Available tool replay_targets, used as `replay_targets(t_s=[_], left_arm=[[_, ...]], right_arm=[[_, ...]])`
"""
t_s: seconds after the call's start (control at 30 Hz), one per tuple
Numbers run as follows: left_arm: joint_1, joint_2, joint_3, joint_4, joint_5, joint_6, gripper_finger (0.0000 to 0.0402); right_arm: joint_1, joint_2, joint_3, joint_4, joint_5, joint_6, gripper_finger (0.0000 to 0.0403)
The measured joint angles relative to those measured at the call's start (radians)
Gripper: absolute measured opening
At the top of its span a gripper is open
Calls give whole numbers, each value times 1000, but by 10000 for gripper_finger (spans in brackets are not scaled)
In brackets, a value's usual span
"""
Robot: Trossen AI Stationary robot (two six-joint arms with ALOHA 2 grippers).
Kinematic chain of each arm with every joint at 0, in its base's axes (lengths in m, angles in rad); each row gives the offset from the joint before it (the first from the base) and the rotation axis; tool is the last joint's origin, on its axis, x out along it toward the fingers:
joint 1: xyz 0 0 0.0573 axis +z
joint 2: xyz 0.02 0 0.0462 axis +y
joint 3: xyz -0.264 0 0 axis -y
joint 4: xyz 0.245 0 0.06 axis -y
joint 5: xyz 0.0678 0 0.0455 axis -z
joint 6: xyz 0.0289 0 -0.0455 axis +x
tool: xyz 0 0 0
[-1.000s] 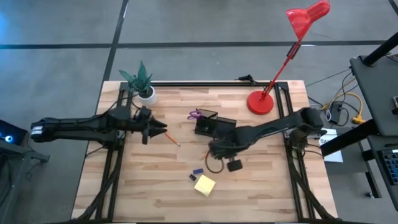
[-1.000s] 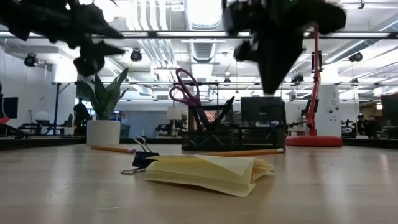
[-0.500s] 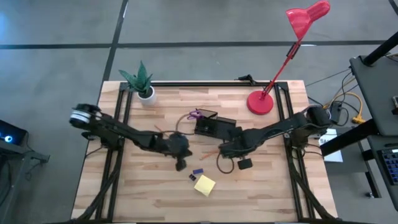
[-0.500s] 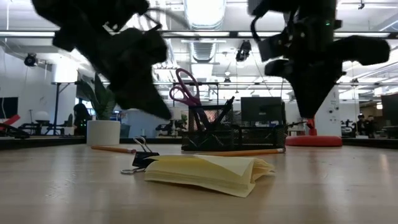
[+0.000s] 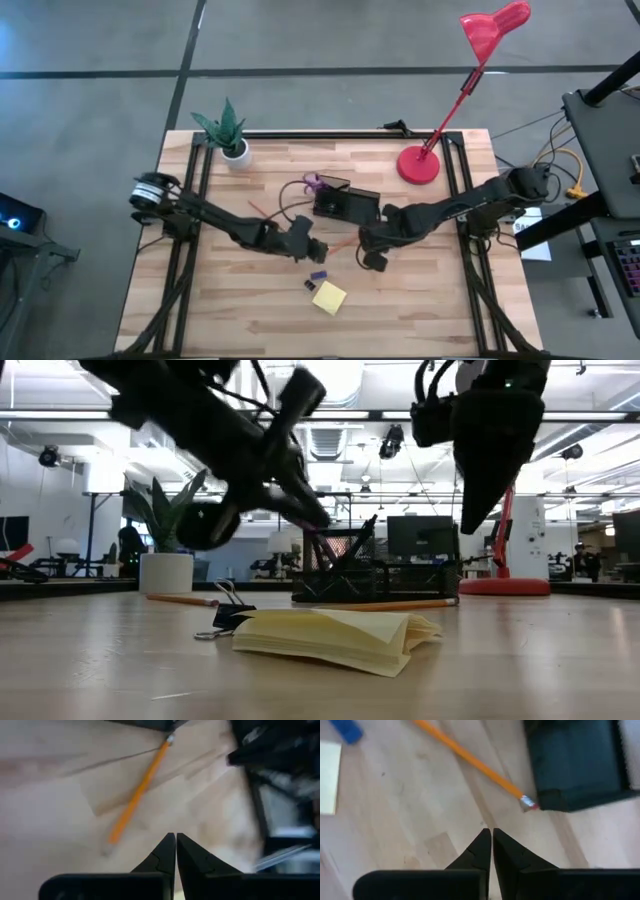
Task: Pick and place office supplies into organizer
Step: Put the bottom orange pencil into the black desk organizer
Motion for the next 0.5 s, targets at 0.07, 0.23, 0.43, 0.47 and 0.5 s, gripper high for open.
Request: replay_targets(t_s=[0.07, 0.23, 0.43, 0.47, 0.5], left_arm=[[0, -14, 0, -22, -2, -100, 0], [-12, -1, 31, -151, -15, -45, 0], [-43, 40, 189, -357, -157, 343, 0], [-47, 62, 202, -355, -156, 369, 0], [-52, 92, 212, -368, -158, 376, 0]], right_arm=[[0, -2, 8, -1, 40, 24, 9], [18, 5, 45, 0, 241, -107, 9], [45, 0, 67, -9, 445, -398, 9], [44, 0, 68, -8, 446, -418, 9], [42, 0, 66, -8, 448, -428, 9]])
